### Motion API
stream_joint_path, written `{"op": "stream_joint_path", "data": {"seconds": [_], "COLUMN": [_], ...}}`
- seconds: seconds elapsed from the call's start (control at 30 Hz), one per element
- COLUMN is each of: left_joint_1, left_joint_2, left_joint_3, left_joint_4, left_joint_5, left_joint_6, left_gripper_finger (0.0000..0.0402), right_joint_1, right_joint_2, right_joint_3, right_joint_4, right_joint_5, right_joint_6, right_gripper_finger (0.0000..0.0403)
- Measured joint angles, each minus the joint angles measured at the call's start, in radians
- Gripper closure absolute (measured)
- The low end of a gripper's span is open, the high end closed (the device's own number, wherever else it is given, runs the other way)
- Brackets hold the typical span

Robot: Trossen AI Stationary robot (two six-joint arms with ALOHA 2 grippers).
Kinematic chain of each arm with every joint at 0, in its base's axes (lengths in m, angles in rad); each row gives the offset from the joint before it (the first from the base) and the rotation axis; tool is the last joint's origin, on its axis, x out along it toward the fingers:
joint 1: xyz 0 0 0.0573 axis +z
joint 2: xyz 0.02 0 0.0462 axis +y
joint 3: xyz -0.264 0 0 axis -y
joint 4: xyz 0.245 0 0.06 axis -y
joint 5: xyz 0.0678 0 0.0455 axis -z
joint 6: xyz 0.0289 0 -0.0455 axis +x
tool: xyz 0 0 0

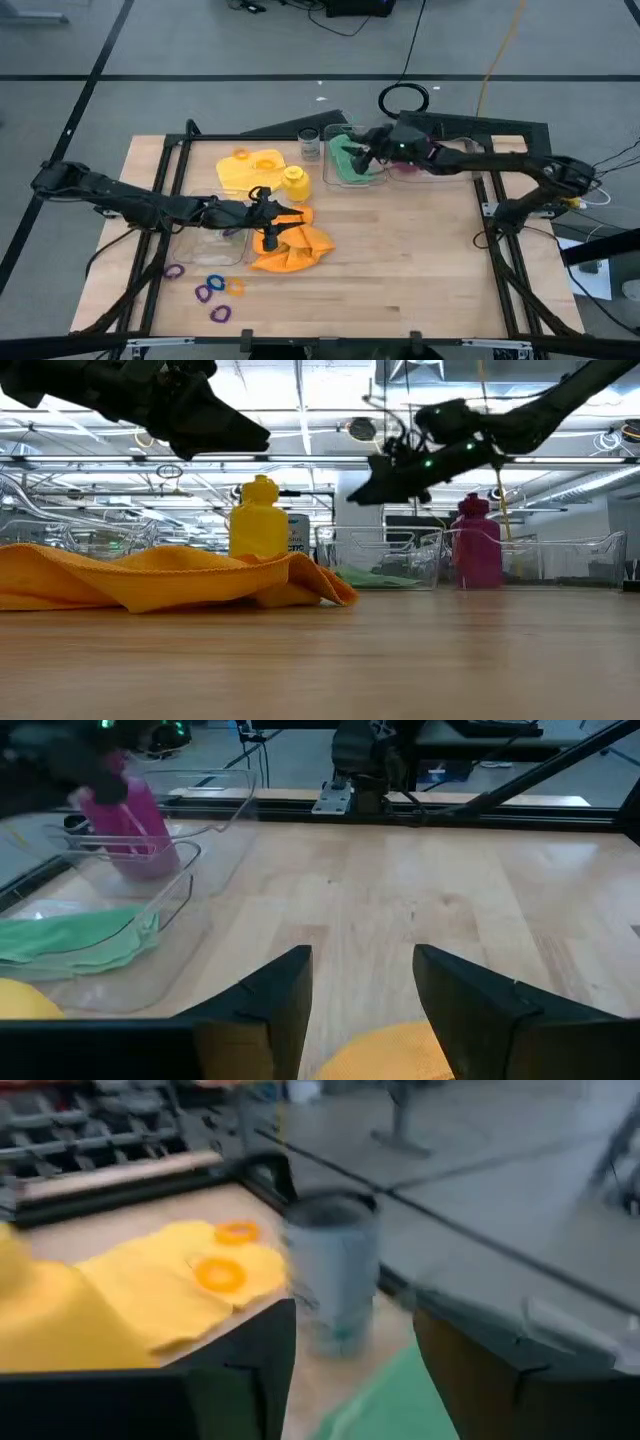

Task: Pick & Place Sports Items
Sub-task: Put the top left yellow spring keychain into the bottom transparent bin

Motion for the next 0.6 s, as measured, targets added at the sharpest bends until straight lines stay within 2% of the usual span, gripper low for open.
{"op": "stream_joint_path", "data": {"seconds": [0.3, 0.43, 0.6], "left_joint_1": [-0.001, -0.012, -0.06], "left_joint_2": [0.0, 0.0, 0.001], "left_joint_3": [0.0, 0.0, 0.0], "left_joint_4": [-0.001, 0.002, 0.057], "left_joint_5": [0.0, -0.001, -0.003], "left_joint_6": [-0.009, -0.021, 0.042], "left_gripper_finger": [0.0254, 0.0254, 0.0254], "right_joint_1": [0.189, 0.286, 0.41], "right_joint_2": [-0.116, -0.135, -0.137], "right_joint_3": [0.0, 0.0, 0.0], "right_joint_4": [0.027, 0.022, -0.053], "right_joint_5": [0.0, 0.0, 0.0], "right_joint_6": [-0.243, -0.266, -0.272], "right_gripper_finger": [0.0244, 0.0248, 0.0256]}}
